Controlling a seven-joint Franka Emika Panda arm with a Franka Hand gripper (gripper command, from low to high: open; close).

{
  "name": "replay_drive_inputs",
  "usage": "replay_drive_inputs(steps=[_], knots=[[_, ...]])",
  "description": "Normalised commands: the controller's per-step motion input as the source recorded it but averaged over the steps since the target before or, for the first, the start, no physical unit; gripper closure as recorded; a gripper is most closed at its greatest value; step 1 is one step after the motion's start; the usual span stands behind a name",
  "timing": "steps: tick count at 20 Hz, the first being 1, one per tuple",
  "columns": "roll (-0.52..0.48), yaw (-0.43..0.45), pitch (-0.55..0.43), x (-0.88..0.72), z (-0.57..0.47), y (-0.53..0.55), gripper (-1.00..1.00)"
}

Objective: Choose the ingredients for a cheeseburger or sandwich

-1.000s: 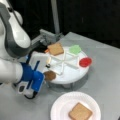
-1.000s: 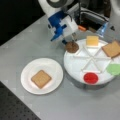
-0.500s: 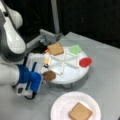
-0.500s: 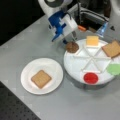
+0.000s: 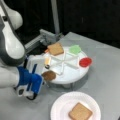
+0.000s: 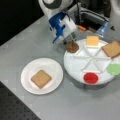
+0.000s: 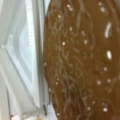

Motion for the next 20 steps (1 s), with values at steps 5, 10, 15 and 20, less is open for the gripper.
replay_drive_inputs(steps=[5, 10, 15, 20], knots=[[0.19, -0.014, -0.044, 0.12, -0.05, -0.06, -1.0], [0.145, -0.012, -0.029, 0.14, -0.05, -0.07, -1.0], [0.119, 0.0, -0.011, 0.16, -0.02, -0.08, 1.0], [0.11, 0.005, 0.011, 0.19, 0.01, -0.07, 1.0]])
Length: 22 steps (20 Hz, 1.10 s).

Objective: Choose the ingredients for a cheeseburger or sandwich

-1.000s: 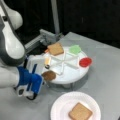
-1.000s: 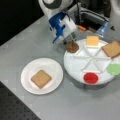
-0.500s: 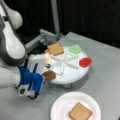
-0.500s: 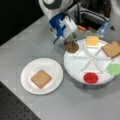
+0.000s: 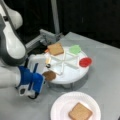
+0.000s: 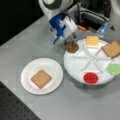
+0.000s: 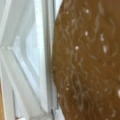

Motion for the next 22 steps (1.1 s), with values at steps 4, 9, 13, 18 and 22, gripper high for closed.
replay_drive_inputs(steps=[4, 9, 13, 18, 22], knots=[[0.114, 0.001, 0.022, 0.2, 0.02, -0.07, 1.0], [0.119, 0.005, 0.019, 0.22, 0.01, -0.06, 1.0], [0.139, 0.028, -0.006, 0.26, 0.09, -0.01, 1.0], [0.143, 0.038, -0.007, 0.26, 0.12, 0.06, 1.0], [0.096, -0.012, 0.029, 0.18, -0.04, 0.01, 1.0]])
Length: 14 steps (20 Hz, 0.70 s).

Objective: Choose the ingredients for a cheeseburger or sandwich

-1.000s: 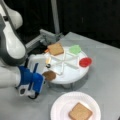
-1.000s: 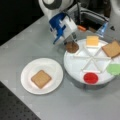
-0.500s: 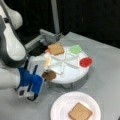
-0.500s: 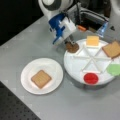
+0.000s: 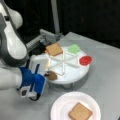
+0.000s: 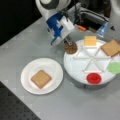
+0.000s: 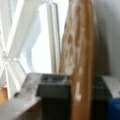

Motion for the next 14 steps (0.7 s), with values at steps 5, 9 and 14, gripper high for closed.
replay_drive_inputs(steps=[5, 9, 14], knots=[[0.091, -0.047, 0.04, 0.17, -0.06, -0.05, 1.0], [0.077, -0.041, 0.039, 0.2, -0.05, -0.06, 1.0], [0.077, -0.042, 0.04, 0.2, -0.04, -0.06, 1.0]])
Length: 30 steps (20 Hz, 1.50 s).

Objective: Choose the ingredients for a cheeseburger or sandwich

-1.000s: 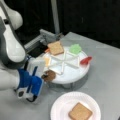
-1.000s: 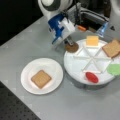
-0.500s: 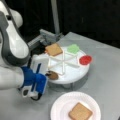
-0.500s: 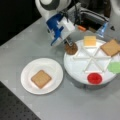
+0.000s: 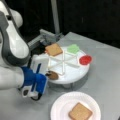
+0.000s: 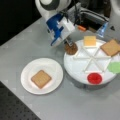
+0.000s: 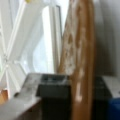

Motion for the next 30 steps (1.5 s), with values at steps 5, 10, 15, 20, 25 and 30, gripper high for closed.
replay_drive_inputs(steps=[5, 10, 15, 20, 25, 30], knots=[[0.027, -0.059, 0.128, 0.21, 0.0, -0.09, 1.0], [-0.006, -0.055, 0.103, 0.25, 0.04, -0.17, 1.0], [-0.008, -0.027, 0.081, 0.27, 0.05, -0.35, 1.0], [0.054, 0.04, 0.102, 0.25, 0.07, -0.48, 1.0], [0.069, 0.099, 0.125, 0.35, 0.06, -0.49, 1.0], [0.085, 0.181, 0.109, 0.51, 0.04, -0.36, 1.0]])
